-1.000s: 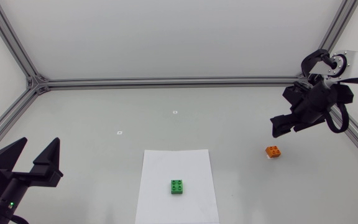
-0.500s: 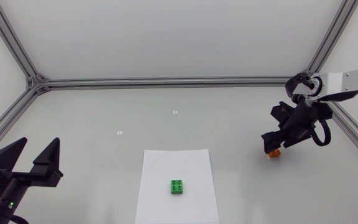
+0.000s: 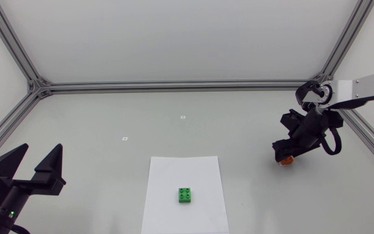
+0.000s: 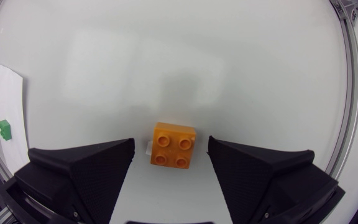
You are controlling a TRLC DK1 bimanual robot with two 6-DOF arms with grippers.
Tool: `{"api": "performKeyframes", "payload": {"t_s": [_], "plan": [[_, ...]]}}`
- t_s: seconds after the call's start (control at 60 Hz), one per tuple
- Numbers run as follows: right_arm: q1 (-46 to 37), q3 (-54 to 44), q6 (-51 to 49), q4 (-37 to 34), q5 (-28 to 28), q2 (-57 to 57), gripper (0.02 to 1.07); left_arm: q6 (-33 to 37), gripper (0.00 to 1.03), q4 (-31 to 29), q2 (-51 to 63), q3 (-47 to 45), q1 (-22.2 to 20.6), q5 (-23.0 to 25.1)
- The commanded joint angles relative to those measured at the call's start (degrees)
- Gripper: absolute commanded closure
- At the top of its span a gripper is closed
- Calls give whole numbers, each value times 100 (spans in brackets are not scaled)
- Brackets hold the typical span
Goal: Pick up the orange 2x2 brick with the right arm and stack it on top of the green 2x2 brick in the center
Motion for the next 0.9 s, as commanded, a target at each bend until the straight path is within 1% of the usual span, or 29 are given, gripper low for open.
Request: {"api": "performKeyframes", "payload": {"t_s": [0.0, 0.067, 0.283, 0.483, 0.533, 0.733, 0.783, 0.833, 0.883], "plan": [[-33, -57, -54, 30, -29, 128, 33, 75, 4, -76, -45, -235, 14, 23], [-42, -49, -54, 47, -38, 128, 39, 75, 4, -76, -45, -235, 14, 23], [-68, -49, -54, 56, -55, 84, 53, 75, 4, -76, -45, -235, 14, 23], [-77, -92, -80, 65, -55, 75, 54, 75, 4, -84, -45, -235, 14, 23], [-77, -92, -89, 65, -55, 75, 57, 75, 4, -76, -45, -235, 14, 23], [-86, -92, -98, 82, -55, 110, 59, 75, 4, -84, -45, -235, 14, 23], [-86, -101, -98, 82, -55, 101, 60, 75, 4, -84, -45, -235, 14, 23], [-86, -110, -107, 100, -73, 75, 64, 75, 4, -84, -45, -235, 14, 23], [-86, -128, -107, 100, -73, 57, 65, 75, 4, -84, -45, -235, 14, 23]]}}
